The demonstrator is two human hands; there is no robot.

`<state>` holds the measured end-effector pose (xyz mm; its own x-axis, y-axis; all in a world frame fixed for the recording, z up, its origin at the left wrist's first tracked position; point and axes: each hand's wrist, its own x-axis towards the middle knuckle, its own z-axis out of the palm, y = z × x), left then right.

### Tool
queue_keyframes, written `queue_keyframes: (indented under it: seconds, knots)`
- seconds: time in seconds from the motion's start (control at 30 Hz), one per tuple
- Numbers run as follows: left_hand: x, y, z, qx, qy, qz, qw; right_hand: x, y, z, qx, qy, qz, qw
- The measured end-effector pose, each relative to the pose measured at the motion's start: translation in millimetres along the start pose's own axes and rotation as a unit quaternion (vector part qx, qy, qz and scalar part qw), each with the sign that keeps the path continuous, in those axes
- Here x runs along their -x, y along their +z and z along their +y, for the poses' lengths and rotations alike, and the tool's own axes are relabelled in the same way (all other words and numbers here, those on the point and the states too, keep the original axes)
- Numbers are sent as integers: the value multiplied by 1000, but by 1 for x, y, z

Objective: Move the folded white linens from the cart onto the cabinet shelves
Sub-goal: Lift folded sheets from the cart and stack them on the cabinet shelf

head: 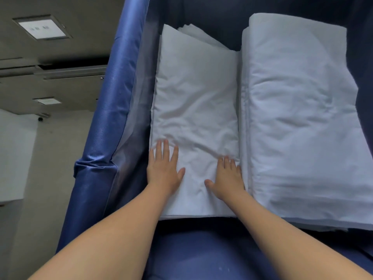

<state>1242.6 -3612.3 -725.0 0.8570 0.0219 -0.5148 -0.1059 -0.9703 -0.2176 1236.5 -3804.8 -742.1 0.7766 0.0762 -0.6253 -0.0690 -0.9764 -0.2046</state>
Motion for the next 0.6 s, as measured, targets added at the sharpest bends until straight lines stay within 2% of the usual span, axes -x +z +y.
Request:
queue_keyframes:
  seconds: [0.1,0.27,0.6]
  knots:
    - [-21,-15,-4,12,-17,24,999,-15,-17,-5,-51,-16,52,997]
    - [-56,-38,-7,29,-37,40,998,-53,-56,-12,-74,-57,117,989]
    - [-158,-113,-10,44,-52,96,993,-152,-139,-20,-65,-100,157,980]
